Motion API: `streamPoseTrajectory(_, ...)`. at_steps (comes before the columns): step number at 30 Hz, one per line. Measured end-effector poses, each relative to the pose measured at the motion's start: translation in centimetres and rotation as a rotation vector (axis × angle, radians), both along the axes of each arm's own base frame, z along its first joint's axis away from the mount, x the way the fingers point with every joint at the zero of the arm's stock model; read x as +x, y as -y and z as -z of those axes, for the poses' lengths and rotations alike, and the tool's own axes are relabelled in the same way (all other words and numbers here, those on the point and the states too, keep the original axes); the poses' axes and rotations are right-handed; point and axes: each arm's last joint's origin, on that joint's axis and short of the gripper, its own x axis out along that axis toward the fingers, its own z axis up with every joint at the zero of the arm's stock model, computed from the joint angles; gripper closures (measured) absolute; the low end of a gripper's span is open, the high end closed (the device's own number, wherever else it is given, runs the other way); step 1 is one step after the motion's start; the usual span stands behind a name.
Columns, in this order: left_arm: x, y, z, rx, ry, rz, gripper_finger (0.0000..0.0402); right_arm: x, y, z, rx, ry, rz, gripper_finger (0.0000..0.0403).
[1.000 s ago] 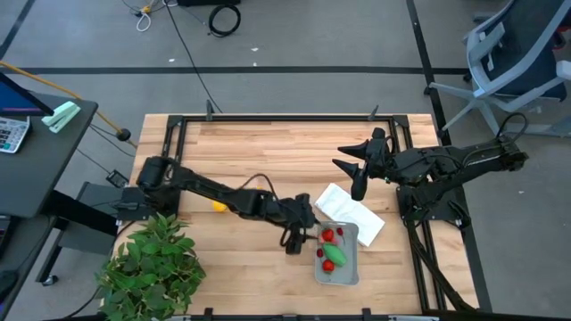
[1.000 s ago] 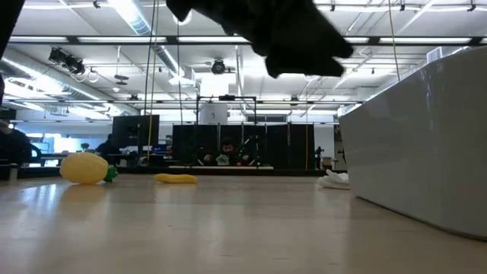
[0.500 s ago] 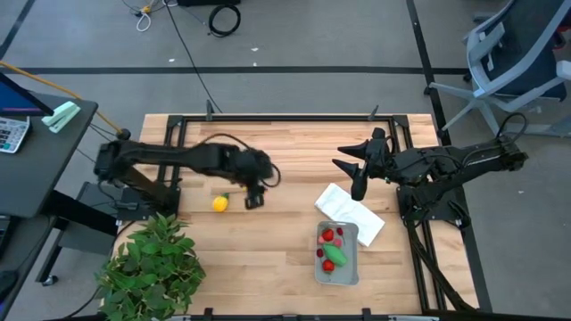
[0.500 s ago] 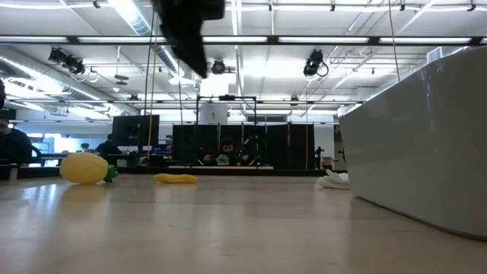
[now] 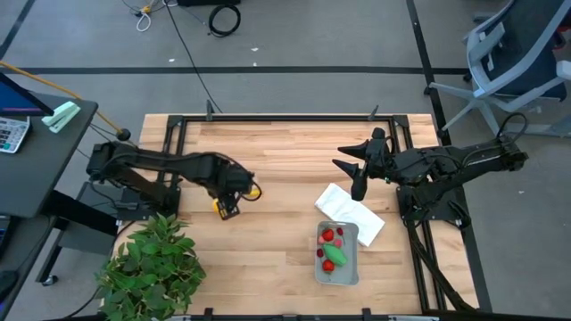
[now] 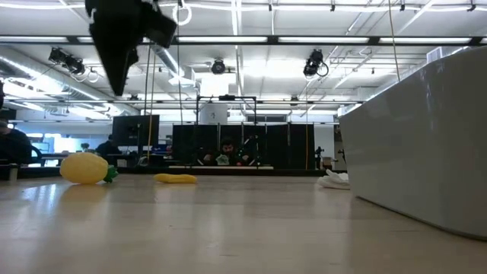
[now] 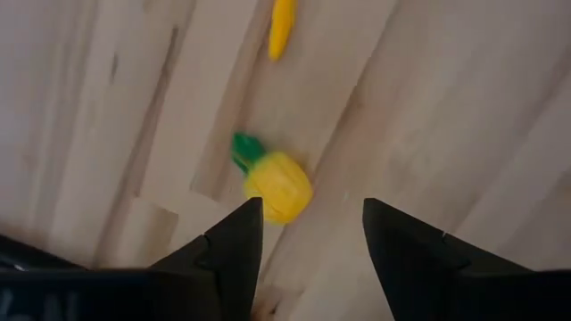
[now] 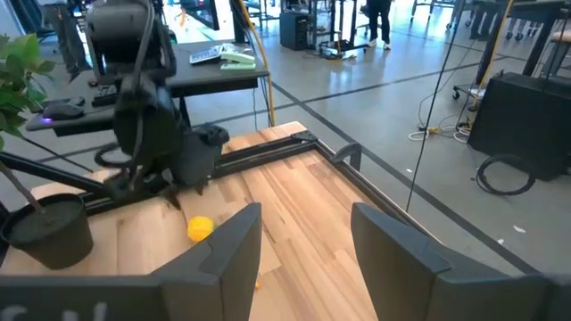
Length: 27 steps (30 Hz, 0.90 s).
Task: Pick and placing Produce into tupperware
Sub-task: Put the yellow pineapple into the gray bin
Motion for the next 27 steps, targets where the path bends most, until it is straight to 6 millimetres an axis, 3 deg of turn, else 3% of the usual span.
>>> streamPoseTrajectory(7, -1.8, 0.0, 4.9, 0.008, -0.128, -0.137, 0.0178, 0.0, 0.0, 0.0, 0.000, 0.000, 0.000, 0.0220)
streamPoseTrajectory(12, -3.1, -0.8, 7.0, 0.018, -0.206, -0.207, 0.0169, 0.0, 0.0, 0.0, 0.001, 0.001, 0.000, 0.0220)
streamPoseTrajectory(18, -2.9, -1.5, 7.1, 0.013, -0.191, -0.264, 0.0179, 0.0, 0.0, 0.0, 0.001, 0.001, 0.001, 0.0220)
streamPoseTrajectory(27, -1.2, -2.0, 6.7, -0.009, -0.033, -0.239, 0.0188, 0.0, 0.0, 0.0, 0.016, 0.008, 0.004, 0.0220)
